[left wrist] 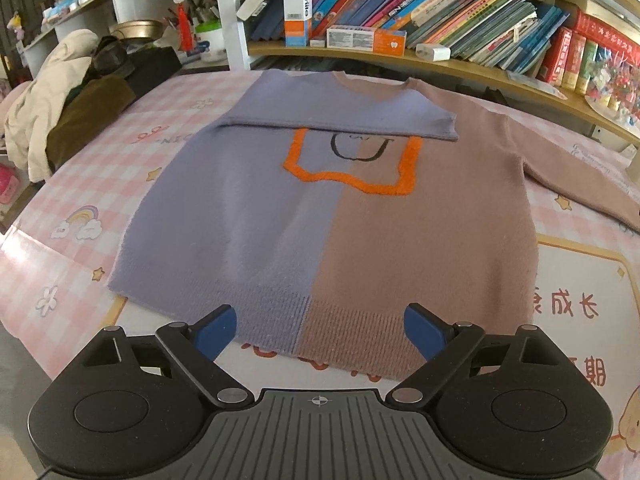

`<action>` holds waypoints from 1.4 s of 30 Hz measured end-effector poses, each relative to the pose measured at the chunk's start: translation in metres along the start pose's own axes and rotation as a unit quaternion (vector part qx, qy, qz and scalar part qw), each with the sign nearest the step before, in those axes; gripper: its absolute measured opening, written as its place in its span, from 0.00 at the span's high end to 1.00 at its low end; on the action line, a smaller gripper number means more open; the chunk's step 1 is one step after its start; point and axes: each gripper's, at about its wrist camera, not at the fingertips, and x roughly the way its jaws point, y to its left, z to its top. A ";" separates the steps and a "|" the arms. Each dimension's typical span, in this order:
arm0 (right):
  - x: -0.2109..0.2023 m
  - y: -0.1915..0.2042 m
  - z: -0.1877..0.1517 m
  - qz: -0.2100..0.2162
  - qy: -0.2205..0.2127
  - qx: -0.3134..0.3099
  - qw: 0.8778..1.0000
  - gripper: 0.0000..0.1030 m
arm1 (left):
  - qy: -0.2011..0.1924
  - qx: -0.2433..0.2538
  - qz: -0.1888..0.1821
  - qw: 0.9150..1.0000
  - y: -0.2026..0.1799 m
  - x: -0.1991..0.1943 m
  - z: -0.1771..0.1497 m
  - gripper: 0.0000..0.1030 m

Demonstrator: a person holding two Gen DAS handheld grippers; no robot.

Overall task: Fold clothes
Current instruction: 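Close the right gripper on the pink sleeve cuff, then lift the pink sleeve with the right gripper toward the sweater body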

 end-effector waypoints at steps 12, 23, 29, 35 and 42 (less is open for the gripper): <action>0.006 -0.017 0.020 0.006 0.018 0.068 0.997 0.49 | -0.004 -0.014 0.014 1.000 0.005 -0.007 -0.001 0.10; 0.010 -0.040 0.035 0.040 0.026 0.140 0.989 0.50 | 0.003 -0.012 0.009 1.000 -0.001 -0.006 -0.005 0.10; 0.017 -0.038 0.040 0.039 0.036 0.140 0.989 0.61 | -0.001 -0.010 0.009 1.000 -0.003 -0.006 -0.004 0.10; 0.020 -0.038 0.039 0.035 0.040 0.142 0.988 0.76 | -0.001 -0.019 0.011 1.000 0.003 -0.005 -0.003 0.10; 0.017 -0.038 0.041 0.030 0.024 0.136 0.990 0.94 | -0.008 -0.021 0.012 1.000 0.008 -0.006 -0.002 0.10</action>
